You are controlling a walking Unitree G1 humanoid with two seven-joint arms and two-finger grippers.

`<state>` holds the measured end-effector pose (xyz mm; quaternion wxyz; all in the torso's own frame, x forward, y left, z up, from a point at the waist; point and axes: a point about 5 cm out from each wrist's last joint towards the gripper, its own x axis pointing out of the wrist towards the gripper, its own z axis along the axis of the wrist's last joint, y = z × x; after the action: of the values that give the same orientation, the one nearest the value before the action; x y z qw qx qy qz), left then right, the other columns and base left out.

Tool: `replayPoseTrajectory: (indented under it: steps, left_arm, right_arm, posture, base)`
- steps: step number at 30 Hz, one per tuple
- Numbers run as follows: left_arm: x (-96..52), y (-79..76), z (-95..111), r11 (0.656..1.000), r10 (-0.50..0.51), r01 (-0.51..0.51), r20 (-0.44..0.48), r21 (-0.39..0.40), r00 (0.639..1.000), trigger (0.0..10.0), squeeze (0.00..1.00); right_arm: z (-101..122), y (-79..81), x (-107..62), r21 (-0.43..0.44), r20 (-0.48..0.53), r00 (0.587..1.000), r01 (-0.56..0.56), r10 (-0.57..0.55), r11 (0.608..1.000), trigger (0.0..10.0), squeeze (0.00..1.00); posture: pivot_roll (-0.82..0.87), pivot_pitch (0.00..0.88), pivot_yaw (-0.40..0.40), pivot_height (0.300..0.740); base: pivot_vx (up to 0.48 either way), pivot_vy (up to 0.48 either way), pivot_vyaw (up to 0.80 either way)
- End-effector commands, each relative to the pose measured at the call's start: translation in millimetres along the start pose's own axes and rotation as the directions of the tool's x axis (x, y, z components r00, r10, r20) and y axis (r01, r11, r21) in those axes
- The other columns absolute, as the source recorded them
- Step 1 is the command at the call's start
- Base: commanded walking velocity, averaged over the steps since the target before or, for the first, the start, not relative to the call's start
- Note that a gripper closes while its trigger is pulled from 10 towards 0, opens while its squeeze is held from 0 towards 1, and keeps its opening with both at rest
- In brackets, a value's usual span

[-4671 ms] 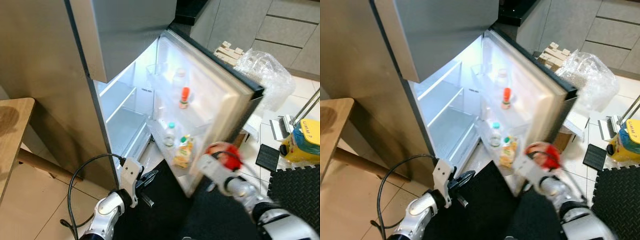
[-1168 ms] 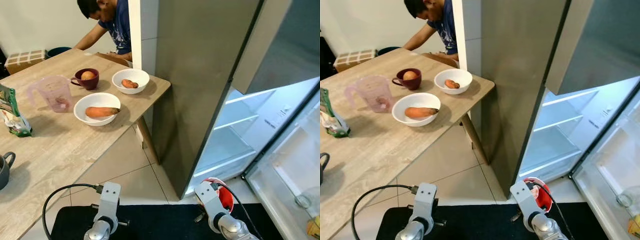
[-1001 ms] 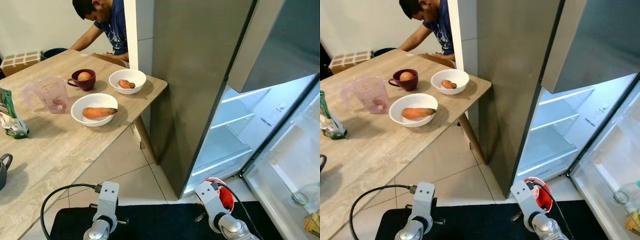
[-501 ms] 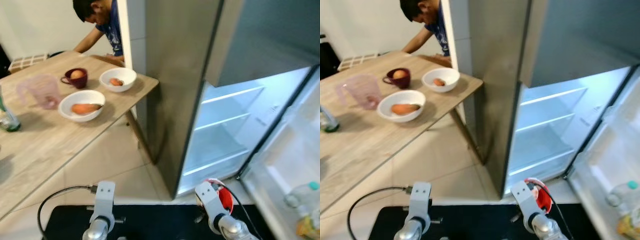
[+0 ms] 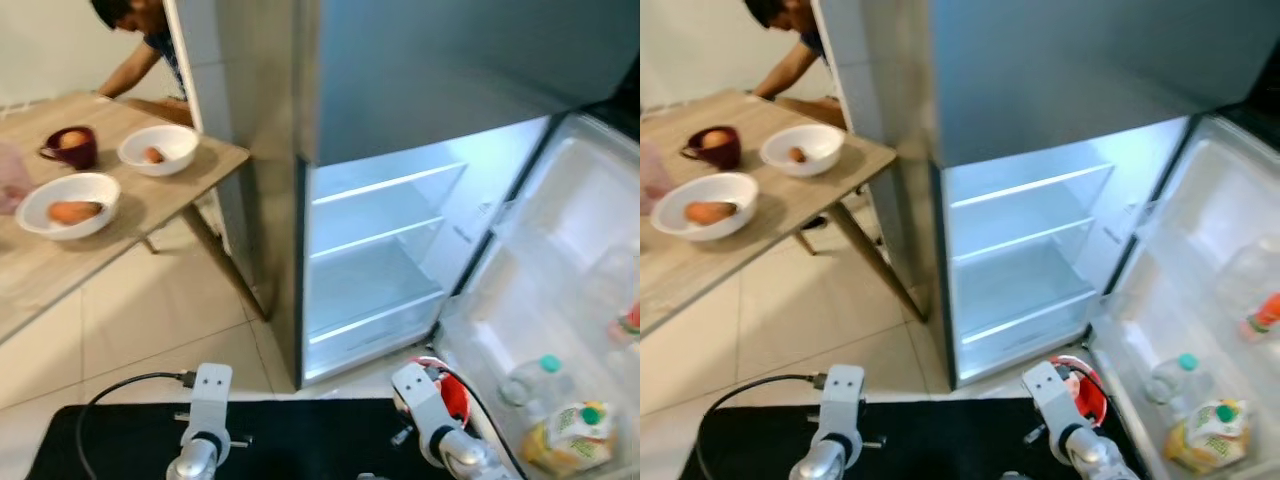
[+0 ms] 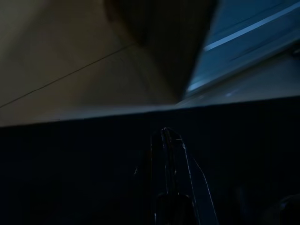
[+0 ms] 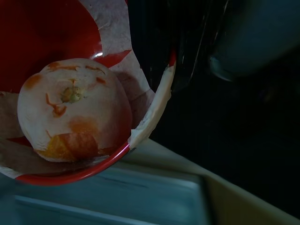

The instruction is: Restocking fridge

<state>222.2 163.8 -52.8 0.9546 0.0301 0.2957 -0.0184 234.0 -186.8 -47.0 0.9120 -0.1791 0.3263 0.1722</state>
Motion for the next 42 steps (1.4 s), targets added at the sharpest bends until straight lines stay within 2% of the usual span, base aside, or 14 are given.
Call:
replayPoseTrajectory:
  steps: [1,19,28,31,33,42]
  left_arm:
    - [-2.4,2.7,-7.1,1.000,0.012,-0.012,-0.030,-0.003,0.999,10.0,0.00]
    - [-2.2,4.7,-4.2,0.999,0.024,-0.024,-0.006,-0.025,1.000,10.0,0.00]
    - [-3.4,2.6,-6.0,1.000,0.010,-0.010,-0.005,0.016,1.000,10.0,0.00]
    - [-3.5,1.6,-6.1,1.000,0.005,-0.005,-0.003,0.021,1.000,10.0,0.00]
    - [-3.3,1.1,-5.6,1.000,0.004,-0.004,-0.002,0.022,1.000,10.0,0.00]
    - [-2.4,0.1,-3.8,1.000,0.003,-0.003,0.004,0.022,1.000,10.0,0.00]
  right_arm:
    - [4.2,3.5,1.8,-0.002,0.018,1.000,-0.005,0.005,1.000,10.0,0.00]
    - [5.9,5.2,2.8,-0.004,0.022,1.000,-0.007,0.007,1.000,10.0,0.00]
    - [5.1,5.9,2.7,-0.005,0.016,1.000,-0.008,0.008,1.000,10.0,0.00]
    - [6.1,8.2,2.9,-0.058,0.021,0.999,-0.030,0.032,0.998,10.0,0.00]
    - [6.2,8.7,3.0,-0.058,0.020,0.999,-0.035,0.036,0.998,10.0,0.00]
    - [7.1,9.7,3.4,-0.072,0.023,0.999,-0.036,0.038,0.997,10.0,0.00]
  posture:
    - [-0.13,0.095,-0.025,0.700]
    - [-0.13,0.100,-0.025,0.700]
    - [-0.13,0.098,-0.025,0.700]
    - [-0.13,0.098,-0.025,0.700]
    - [-0.13,0.099,-0.025,0.700]
    - [-0.12,0.101,-0.025,0.700]
  base:
    - [0.000,0.000,0.00]
    - [0.000,0.000,0.00]
    - [0.000,0.000,0.00]
    - [0.000,0.000,0.00]
    - [0.000,0.000,0.00]
    - [0.000,0.000,0.80]
